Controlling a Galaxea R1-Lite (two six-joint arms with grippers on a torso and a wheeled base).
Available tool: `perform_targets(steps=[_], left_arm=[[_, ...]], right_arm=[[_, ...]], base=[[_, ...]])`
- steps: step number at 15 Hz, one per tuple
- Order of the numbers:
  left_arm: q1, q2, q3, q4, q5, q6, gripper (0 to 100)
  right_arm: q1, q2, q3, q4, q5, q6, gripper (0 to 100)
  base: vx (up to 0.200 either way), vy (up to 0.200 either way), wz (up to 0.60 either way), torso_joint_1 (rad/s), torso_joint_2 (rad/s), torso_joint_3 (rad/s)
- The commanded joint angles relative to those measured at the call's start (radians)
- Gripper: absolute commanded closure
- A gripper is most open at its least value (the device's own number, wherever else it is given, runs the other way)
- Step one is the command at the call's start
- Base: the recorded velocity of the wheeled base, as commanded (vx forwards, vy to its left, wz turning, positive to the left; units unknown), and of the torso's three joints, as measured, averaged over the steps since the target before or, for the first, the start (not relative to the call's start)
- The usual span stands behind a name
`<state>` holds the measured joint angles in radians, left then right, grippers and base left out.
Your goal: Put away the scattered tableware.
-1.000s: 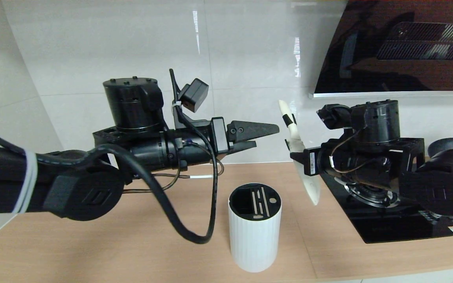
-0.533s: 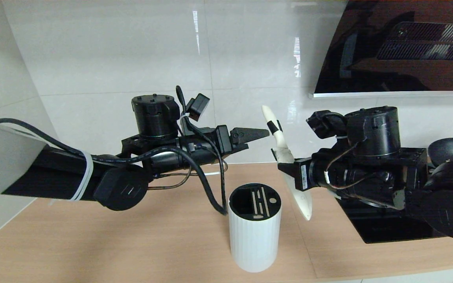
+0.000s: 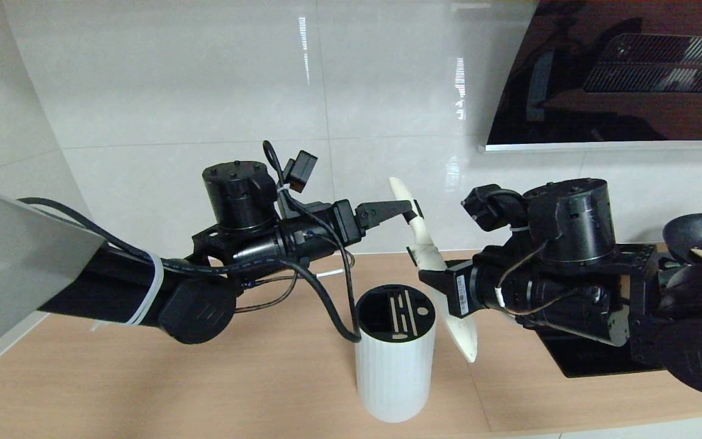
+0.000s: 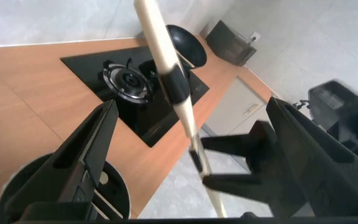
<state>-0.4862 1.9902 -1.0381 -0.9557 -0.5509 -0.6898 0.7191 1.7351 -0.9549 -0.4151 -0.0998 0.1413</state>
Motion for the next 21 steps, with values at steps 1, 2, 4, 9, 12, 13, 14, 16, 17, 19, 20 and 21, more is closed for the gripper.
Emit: perform_targets(steps=[1, 2, 4, 9, 12, 13, 14, 16, 17, 19, 20, 21], left_arm=[[-0.003, 0.005, 0.024, -0.026, -0.003, -0.001, 0], [-0.005, 0.015, 0.018, -0.029, -0.008, -0.001, 0], [-0.02, 0.036, 0.0, -0.028, -0.008, -0.001, 0], [-0.02, 0.081, -0.037, -0.037, -0.004, -0.002, 0], [-0.023, 0.081, -0.04, -0.037, -0.004, -0.002, 0], [-0.023, 0.081, -0.04, -0.037, -0.004, -0.002, 0], [-0.026, 0.082, -0.04, -0.037, -0.004, -0.002, 0], [-0.032, 0.087, -0.04, -0.037, -0.004, -0.001, 0], [-0.034, 0.09, -0.04, -0.037, -0.004, -0.001, 0], [-0.034, 0.093, -0.04, -0.037, -0.004, -0.001, 0], [-0.035, 0.098, -0.04, -0.037, -0.004, -0.001, 0], [-0.037, 0.102, -0.042, -0.037, -0.004, -0.001, 0]], right_arm=[[0.008, 0.007, 0.002, -0.001, 0.0, 0.0, 100], [0.019, 0.012, 0.002, -0.002, 0.0, 0.0, 100], [0.02, 0.026, 0.002, -0.004, -0.001, 0.0, 100], [0.033, 0.032, 0.011, -0.005, 0.0, 0.0, 100], [0.039, 0.035, 0.013, -0.005, 0.0, 0.0, 100], [0.039, 0.035, 0.013, -0.005, 0.0, 0.0, 100], [0.04, 0.037, 0.015, -0.005, 0.0, 0.0, 100], [0.042, 0.037, 0.015, -0.005, 0.0, 0.001, 100], [0.042, 0.037, 0.015, -0.005, 0.0, 0.001, 100], [0.046, 0.037, 0.016, -0.005, 0.0, 0.001, 100], [0.049, 0.038, 0.016, -0.005, 0.0, 0.001, 100], [0.056, 0.037, 0.021, -0.005, 0.0, 0.001, 100]], base=[[0.0, 0.0, 0.0, 0.0, 0.0, 0.0], [0.0, 0.0, 0.0, 0.0, 0.0, 0.0], [0.0, 0.0, 0.0, 0.0, 0.0, 0.0], [0.0, 0.0, 0.0, 0.0, 0.0, 0.0], [0.0, 0.0, 0.0, 0.0, 0.0, 0.0], [0.0, 0.0, 0.0, 0.0, 0.0, 0.0], [0.0, 0.0, 0.0, 0.0, 0.0, 0.0], [0.0, 0.0, 0.0, 0.0, 0.0, 0.0], [0.0, 0.0, 0.0, 0.0, 0.0, 0.0], [0.0, 0.0, 0.0, 0.0, 0.0, 0.0], [0.0, 0.0, 0.0, 0.0, 0.0, 0.0], [0.0, 0.0, 0.0, 0.0, 0.0, 0.0]])
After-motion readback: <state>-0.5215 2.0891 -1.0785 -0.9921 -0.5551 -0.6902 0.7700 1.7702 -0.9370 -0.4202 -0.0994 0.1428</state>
